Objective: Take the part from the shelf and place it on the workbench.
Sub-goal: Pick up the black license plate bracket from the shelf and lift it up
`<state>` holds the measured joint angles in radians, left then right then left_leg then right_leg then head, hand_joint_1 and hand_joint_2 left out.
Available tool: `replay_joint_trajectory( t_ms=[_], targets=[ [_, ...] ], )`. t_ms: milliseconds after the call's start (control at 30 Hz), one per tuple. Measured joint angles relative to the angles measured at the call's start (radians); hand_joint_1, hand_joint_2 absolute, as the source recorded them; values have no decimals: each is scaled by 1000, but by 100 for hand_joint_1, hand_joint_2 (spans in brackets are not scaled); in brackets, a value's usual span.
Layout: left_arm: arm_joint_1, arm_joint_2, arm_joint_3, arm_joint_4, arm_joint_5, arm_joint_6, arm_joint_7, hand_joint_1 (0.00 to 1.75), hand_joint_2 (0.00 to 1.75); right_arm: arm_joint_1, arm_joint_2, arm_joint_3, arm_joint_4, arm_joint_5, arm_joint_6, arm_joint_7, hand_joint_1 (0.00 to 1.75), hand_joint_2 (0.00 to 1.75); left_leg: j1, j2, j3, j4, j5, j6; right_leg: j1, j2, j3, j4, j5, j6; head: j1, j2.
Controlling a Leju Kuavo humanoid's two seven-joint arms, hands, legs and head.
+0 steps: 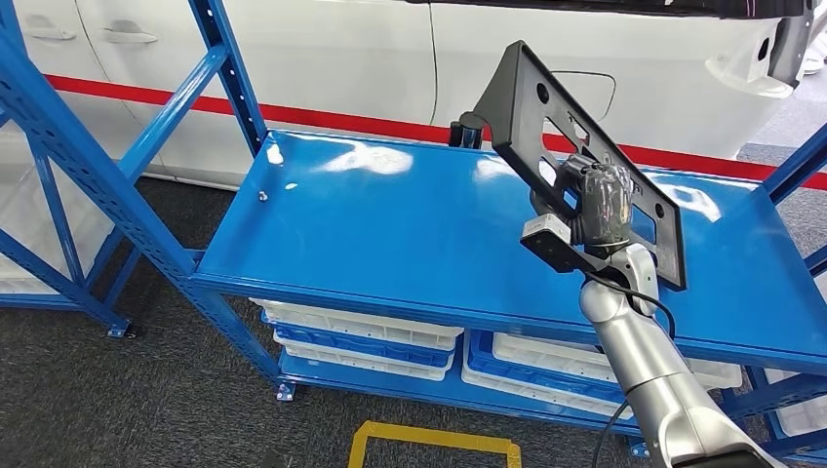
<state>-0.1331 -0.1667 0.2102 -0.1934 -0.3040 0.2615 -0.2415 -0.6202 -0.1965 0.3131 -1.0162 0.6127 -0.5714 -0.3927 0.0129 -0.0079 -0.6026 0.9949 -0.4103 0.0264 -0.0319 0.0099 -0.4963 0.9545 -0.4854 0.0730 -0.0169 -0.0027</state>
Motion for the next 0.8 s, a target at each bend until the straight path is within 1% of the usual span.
replay_joint_trajectory(
  t_ms=[233,400,567,800],
  targets=[
    [0,0,4,0,-5,8,-7,0,175,12,9,-17,-29,7,-8,-13,175,175,0,0,0,0,0,0,0,0,4,0,0,0,0,0],
    [-1,-1,4,0,-11,21,-25,0,175,26,20,-48,-133,59,-9,3,175,175,0,0,-1,0,0,0,0,0,6,0,0,0,0,0],
    [-4,-3,4,0,-20,30,-23,0,175,25,23,-73,-233,104,-1,22,175,175,0,-2,-2,0,0,0,0,-2,6,0,0,0,0,0],
    [-7,-6,5,0,-20,31,-22,0,175,26,27,-82,-291,113,2,29,175,175,0,-1,-2,0,0,0,0,-2,5,0,0,0,0,0]
  ],
)
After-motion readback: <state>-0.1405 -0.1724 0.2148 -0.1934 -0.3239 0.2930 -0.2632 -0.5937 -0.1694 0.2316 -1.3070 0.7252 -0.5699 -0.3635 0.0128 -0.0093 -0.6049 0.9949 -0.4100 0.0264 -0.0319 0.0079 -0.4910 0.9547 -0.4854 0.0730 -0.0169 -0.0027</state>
